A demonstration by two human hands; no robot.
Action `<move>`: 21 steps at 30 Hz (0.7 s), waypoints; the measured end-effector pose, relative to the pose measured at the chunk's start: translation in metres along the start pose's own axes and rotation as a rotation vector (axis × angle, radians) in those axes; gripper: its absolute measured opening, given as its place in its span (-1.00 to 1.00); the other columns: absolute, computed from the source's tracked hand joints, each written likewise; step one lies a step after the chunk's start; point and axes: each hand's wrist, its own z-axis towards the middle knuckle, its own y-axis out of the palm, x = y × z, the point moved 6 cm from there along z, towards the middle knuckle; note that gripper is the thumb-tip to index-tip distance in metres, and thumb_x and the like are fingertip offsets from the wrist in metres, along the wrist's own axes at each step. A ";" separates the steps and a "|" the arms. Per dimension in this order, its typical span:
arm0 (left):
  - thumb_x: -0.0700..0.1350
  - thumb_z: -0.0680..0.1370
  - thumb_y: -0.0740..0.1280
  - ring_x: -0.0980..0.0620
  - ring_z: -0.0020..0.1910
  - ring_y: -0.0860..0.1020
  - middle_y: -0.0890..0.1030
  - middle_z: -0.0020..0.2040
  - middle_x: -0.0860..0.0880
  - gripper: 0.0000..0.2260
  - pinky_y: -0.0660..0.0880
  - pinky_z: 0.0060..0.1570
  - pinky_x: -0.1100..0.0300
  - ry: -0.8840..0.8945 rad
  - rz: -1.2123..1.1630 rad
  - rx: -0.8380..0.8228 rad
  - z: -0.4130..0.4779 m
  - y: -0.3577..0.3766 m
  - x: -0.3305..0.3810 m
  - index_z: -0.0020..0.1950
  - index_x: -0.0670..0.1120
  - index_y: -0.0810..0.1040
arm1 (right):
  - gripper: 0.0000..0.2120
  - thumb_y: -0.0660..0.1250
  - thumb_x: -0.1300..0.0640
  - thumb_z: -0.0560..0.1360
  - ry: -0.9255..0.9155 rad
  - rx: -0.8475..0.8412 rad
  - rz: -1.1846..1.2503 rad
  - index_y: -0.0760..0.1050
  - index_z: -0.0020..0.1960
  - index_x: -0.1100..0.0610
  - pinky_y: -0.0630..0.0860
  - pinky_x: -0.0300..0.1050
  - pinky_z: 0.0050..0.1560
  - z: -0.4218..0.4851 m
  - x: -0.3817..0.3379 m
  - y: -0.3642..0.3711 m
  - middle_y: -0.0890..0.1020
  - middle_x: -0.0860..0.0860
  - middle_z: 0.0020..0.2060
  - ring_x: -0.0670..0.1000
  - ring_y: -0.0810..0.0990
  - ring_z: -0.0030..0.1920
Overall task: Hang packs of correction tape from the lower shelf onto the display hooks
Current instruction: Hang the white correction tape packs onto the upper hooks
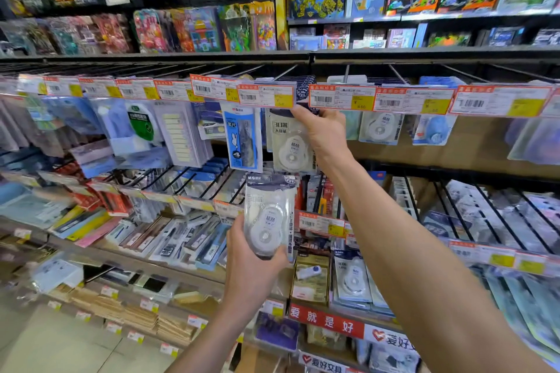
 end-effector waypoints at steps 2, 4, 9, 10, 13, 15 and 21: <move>-0.02 0.41 0.56 0.08 0.36 0.37 0.29 0.43 0.08 -0.12 0.40 0.28 0.16 -0.008 0.008 0.001 0.001 0.000 -0.001 0.56 0.13 0.08 | -0.83 0.54 0.17 0.49 -0.006 0.001 0.004 0.61 0.04 0.08 0.61 -0.29 0.00 0.001 -0.004 0.006 0.74 -0.16 -0.16 -0.19 0.71 -0.09; -0.02 0.41 0.56 0.07 0.37 0.36 0.29 0.43 0.08 -0.12 0.39 0.27 0.17 -0.018 0.009 0.001 0.003 -0.001 -0.002 0.56 0.13 0.07 | -0.65 0.57 0.02 0.46 0.038 -0.015 -0.054 0.60 0.17 0.10 0.51 -0.41 -0.06 0.005 0.000 0.011 0.69 -0.16 0.01 -0.21 0.65 0.00; -0.01 0.41 0.56 0.09 0.36 0.35 0.29 0.43 0.08 -0.11 0.38 0.29 0.14 -0.044 0.000 0.001 0.007 -0.001 -0.006 0.56 0.13 0.06 | -0.53 0.51 -0.14 0.47 0.147 -0.070 -0.128 0.60 0.29 0.07 0.46 -0.30 0.03 0.014 0.009 0.016 0.62 -0.14 0.04 -0.21 0.55 0.00; -0.01 0.41 0.56 0.09 0.36 0.35 0.29 0.43 0.08 -0.11 0.38 0.30 0.14 -0.047 0.002 0.002 0.008 -0.001 -0.007 0.56 0.12 0.06 | -0.54 0.50 -0.13 0.48 0.123 -0.084 -0.124 0.60 0.29 0.07 0.43 -0.34 -0.05 0.013 0.007 0.018 0.63 -0.17 0.01 -0.26 0.57 -0.05; -0.01 0.40 0.57 0.05 0.37 0.39 0.32 0.40 0.07 -0.12 0.43 0.33 0.08 -0.050 0.002 0.010 0.009 0.000 -0.010 0.54 0.16 0.08 | -0.78 0.54 0.01 0.49 0.058 -0.120 -0.114 0.67 0.09 0.04 0.62 -0.06 0.13 0.015 0.013 0.023 0.76 -0.07 -0.06 -0.14 0.73 -0.03; 0.00 0.39 0.57 0.04 0.36 0.41 0.33 0.39 0.07 -0.12 0.45 0.34 0.04 -0.051 0.000 0.009 0.010 0.001 -0.011 0.53 0.18 0.08 | -0.87 0.55 0.07 0.48 -0.002 -0.104 -0.093 0.70 0.01 0.04 0.62 0.16 0.22 0.016 0.017 0.022 0.77 0.01 -0.04 0.01 0.75 0.02; -0.04 0.41 0.57 0.09 0.29 0.43 0.34 0.35 0.10 -0.12 0.42 0.20 0.21 -0.049 -0.013 0.001 0.011 0.000 -0.011 0.55 0.14 0.08 | -0.92 0.55 0.04 0.49 -0.079 -0.158 -0.082 0.71 -0.17 -0.07 0.61 0.14 0.26 0.015 0.009 0.024 0.77 0.00 -0.06 0.01 0.75 0.04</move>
